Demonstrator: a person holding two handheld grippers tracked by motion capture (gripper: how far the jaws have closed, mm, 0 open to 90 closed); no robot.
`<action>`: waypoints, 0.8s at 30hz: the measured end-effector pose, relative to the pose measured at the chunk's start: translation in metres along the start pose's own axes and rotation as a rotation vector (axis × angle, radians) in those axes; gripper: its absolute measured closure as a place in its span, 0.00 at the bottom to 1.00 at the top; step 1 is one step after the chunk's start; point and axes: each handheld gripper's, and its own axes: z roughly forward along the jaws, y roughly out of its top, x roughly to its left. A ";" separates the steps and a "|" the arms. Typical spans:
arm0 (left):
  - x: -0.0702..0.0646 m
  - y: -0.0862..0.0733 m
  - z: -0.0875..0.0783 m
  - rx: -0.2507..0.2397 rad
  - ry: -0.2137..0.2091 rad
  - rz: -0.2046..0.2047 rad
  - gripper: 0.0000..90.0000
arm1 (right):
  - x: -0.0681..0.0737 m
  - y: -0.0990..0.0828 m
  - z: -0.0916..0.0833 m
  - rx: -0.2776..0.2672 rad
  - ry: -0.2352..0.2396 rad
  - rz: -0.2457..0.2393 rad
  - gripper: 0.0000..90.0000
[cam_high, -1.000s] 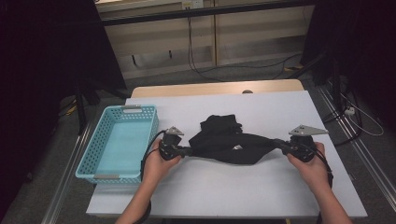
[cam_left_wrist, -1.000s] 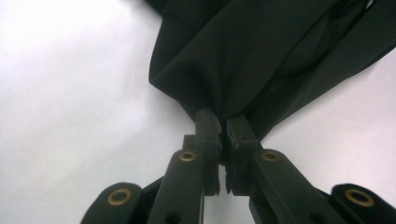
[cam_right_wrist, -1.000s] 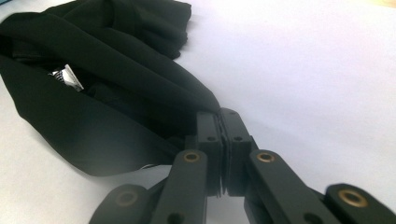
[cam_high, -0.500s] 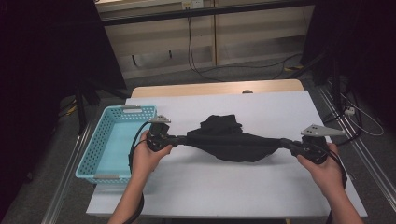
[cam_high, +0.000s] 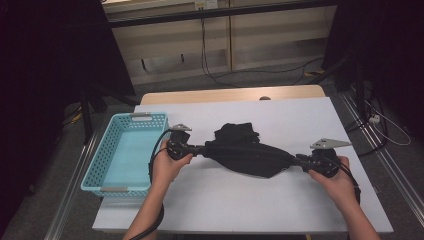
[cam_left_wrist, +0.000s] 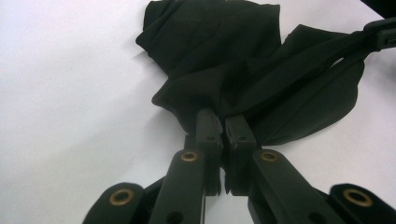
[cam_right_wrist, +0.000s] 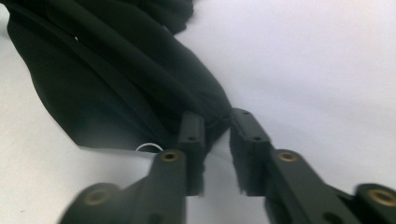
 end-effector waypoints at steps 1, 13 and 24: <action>0.000 0.000 0.000 0.000 0.001 0.000 0.96 | 0.000 0.000 -0.002 -0.013 0.003 0.001 0.76; -0.001 0.001 -0.001 0.001 0.002 -0.003 0.96 | 0.016 0.006 -0.009 -0.065 0.042 -0.024 0.44; -0.001 -0.001 0.001 0.000 0.003 -0.006 0.95 | 0.027 0.009 0.001 -0.049 0.033 -0.078 0.36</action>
